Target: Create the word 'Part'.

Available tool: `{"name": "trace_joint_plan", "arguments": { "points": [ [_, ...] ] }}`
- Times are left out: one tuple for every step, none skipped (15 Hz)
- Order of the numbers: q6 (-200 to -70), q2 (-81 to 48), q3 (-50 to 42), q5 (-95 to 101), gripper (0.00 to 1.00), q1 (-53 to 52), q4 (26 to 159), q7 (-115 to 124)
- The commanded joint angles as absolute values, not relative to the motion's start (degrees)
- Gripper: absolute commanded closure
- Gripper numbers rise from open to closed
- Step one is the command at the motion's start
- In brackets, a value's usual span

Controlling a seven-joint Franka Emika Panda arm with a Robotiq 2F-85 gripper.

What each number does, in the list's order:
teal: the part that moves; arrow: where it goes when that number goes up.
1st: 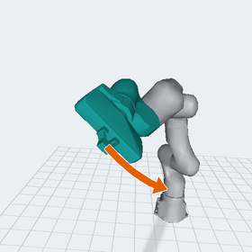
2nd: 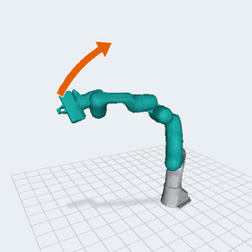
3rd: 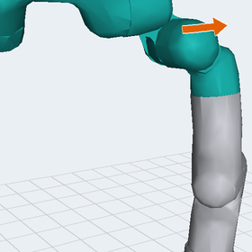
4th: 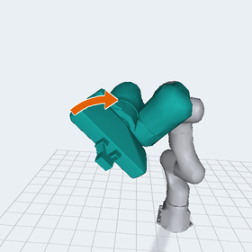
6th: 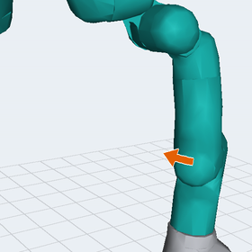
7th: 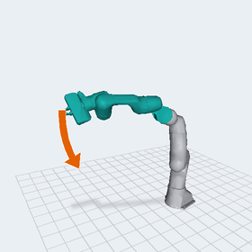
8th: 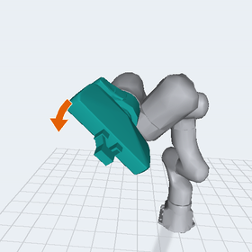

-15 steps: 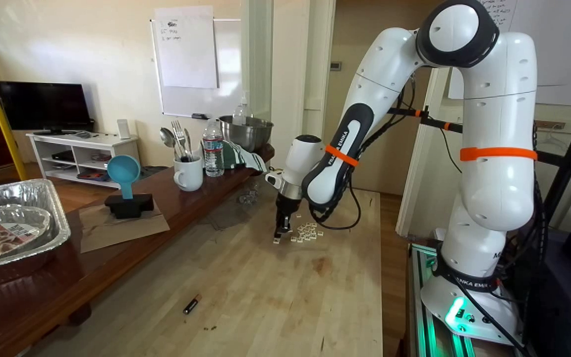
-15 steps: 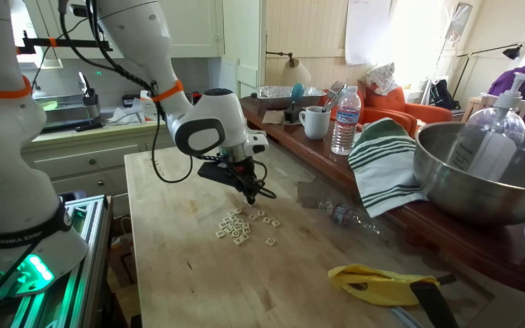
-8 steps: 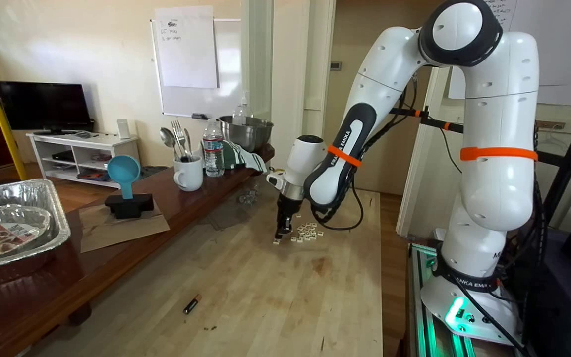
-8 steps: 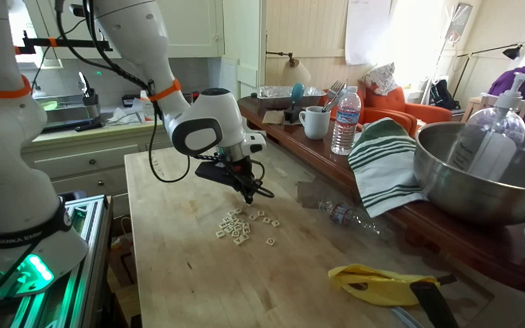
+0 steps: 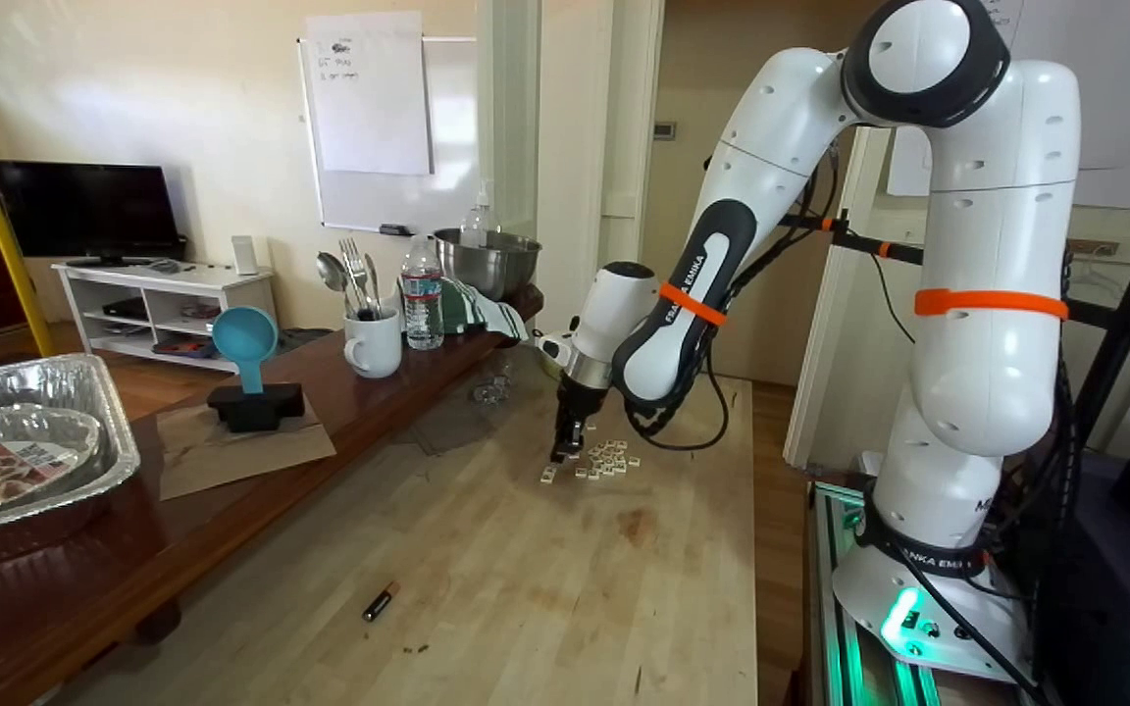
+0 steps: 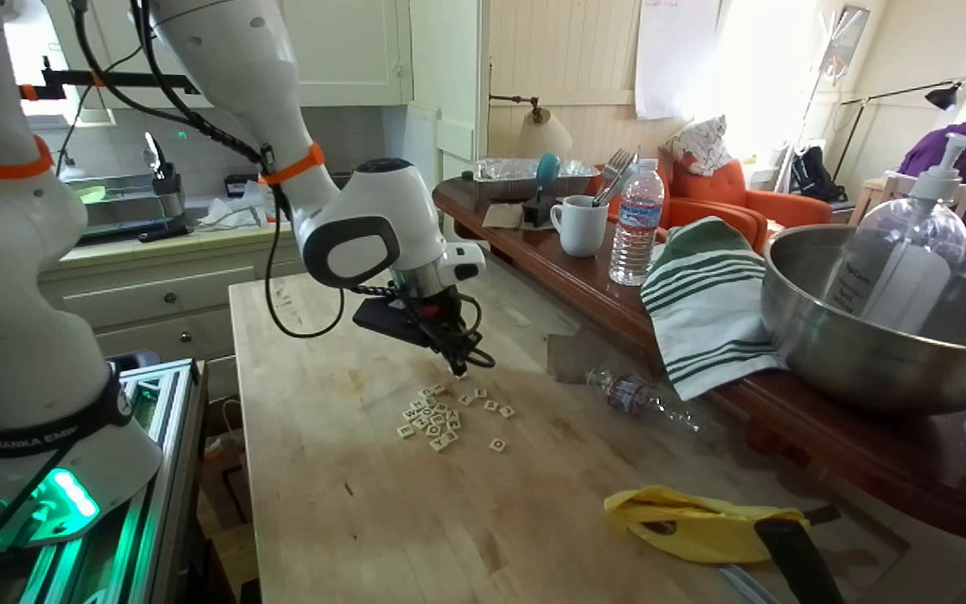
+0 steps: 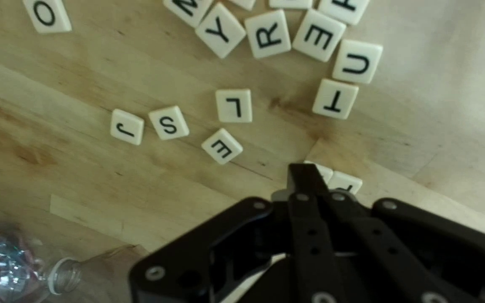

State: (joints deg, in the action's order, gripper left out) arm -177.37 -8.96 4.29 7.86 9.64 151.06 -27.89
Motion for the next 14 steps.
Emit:
{"name": "trace_joint_plan", "arguments": {
  "points": [
    [-174.1, -5.51, 0.63, 8.83, 1.0, 8.85, 153.37, -23.51],
    [-173.09, -5.06, 0.01, 8.54, 1.0, 8.8, 153.58, -22.69],
    [-171.74, -4.61, -0.83, 8.59, 1.0, 8.55, 153.65, -21.66],
    [-170.36, -4.22, -1.51, 8.65, 1.0, 8.33, 153.69, -20.71],
    [-169.64, -4.46, -1.8, 8.32, 1.0, 8.36, 153.43, -20.18],
    [-168.84, -4.55, -2.28, 8.44, 1.0, 8.21, 153.21, -19.45],
    [-168.39, -4.49, -2.72, 8.71, 1.0, 8.12, 153.13, -18.69],
    [-168.04, -4.56, -3.04, 8.77, 1.0, 8.08, 153.03, -18.03],
    [-168.16, -4.74, -3.18, 8.61, 1.0, 8.08, 152.98, -17.78],
    [-168.12, -5.03, -3.5, 8.83, 1.0, 7.99, 152.88, -17.31],
    [-168.08, -5.28, -3.57, 8.63, 1.0, 7.96, 152.83, -17.03],
    [-167.96, -5.42, -3.68, 8.61, 1.0, 7.91, 152.83, -16.78],
    [-167.77, -5.48, -3.65, 8.38, 1.0, 7.88, 152.88, -16.82],
    [-167.72, -5.63, -3.69, 8.38, 1.0, 7.8, 152.89, -16.62]
  ]
}}
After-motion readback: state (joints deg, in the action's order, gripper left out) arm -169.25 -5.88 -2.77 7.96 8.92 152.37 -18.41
